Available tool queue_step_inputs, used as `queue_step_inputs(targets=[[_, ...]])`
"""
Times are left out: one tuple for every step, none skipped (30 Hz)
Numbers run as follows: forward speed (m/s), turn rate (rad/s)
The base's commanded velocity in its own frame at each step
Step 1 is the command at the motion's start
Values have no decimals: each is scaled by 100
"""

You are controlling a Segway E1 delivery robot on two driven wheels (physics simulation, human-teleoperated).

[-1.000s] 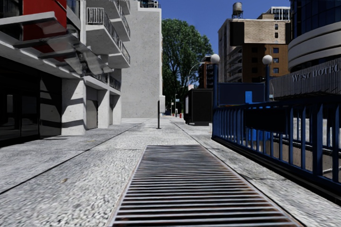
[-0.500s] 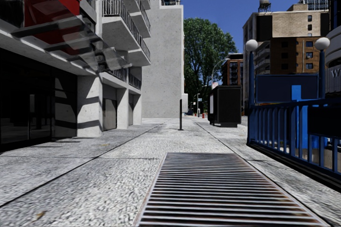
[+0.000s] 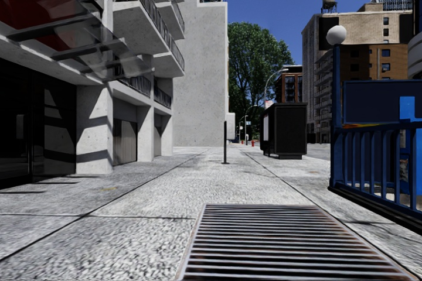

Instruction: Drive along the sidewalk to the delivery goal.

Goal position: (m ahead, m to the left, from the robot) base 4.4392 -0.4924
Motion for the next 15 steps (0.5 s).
queue_step_inputs(targets=[[176, 0], [176, 0], [176, 0], [176, 0], [176, 0], [176, 0], [176, 0], [176, 0], [176, 0], [176, -7], [176, -30], [176, -30], [176, -49], [176, -55], [176, -57]])
